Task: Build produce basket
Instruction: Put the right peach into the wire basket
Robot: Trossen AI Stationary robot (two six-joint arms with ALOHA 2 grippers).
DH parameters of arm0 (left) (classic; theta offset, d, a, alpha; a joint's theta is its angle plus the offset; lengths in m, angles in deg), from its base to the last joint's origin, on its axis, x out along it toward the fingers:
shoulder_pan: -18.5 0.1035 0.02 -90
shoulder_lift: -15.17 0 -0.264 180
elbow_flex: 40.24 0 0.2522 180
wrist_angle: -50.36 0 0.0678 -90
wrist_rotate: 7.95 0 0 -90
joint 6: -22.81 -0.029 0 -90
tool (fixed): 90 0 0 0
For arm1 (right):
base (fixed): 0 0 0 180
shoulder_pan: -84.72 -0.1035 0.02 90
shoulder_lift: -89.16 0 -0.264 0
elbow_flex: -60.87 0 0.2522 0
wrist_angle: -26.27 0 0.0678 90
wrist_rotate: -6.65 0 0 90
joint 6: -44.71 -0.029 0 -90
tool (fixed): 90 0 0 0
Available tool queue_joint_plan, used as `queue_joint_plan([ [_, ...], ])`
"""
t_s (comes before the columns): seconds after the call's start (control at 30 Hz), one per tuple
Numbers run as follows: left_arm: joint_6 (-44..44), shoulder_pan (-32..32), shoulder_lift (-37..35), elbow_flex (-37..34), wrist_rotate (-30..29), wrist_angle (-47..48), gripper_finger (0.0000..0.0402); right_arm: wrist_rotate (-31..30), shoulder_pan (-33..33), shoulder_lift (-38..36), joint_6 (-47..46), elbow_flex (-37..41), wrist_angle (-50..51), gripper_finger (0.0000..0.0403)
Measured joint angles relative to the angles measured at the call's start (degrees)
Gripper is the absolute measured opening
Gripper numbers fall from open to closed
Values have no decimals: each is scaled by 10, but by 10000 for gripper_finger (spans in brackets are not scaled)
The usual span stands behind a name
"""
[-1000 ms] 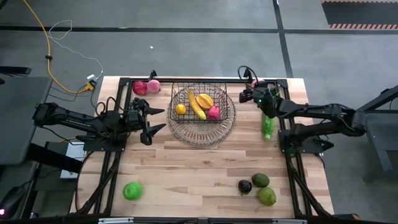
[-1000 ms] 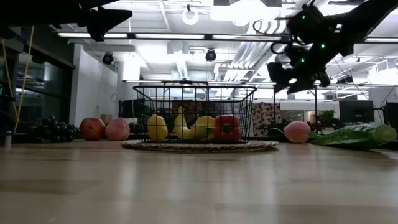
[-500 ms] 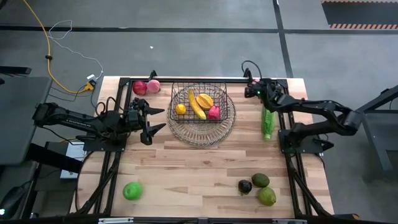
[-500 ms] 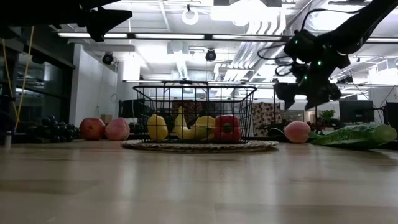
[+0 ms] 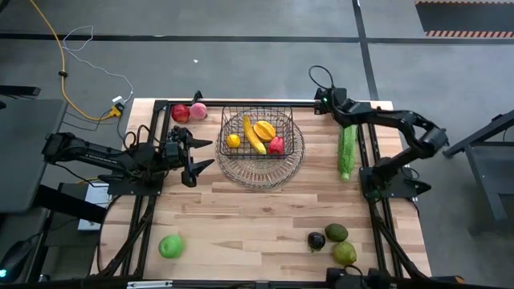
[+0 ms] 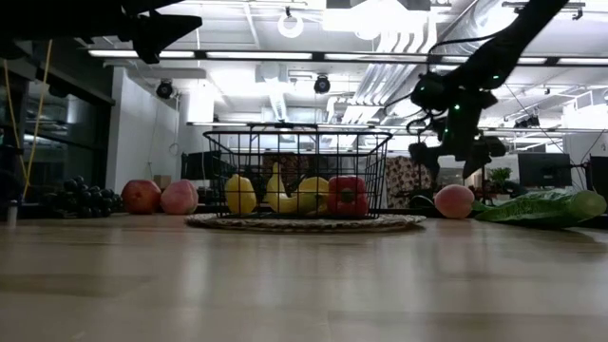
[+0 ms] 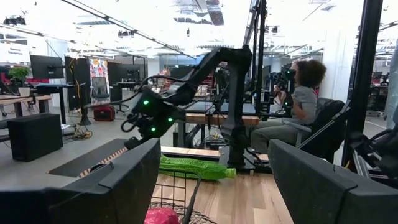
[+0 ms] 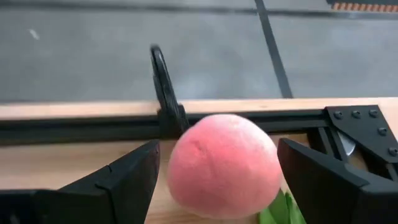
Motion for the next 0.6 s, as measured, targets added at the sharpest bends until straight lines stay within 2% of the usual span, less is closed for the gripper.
queue_joint_plan([
  [0.3,0,0,0,0,0,4,284,-7,0,77,61,-108,133,314],
  [0.6,0,0,0,0,0,4,284,5,18,94,111,-176,239,314],
])
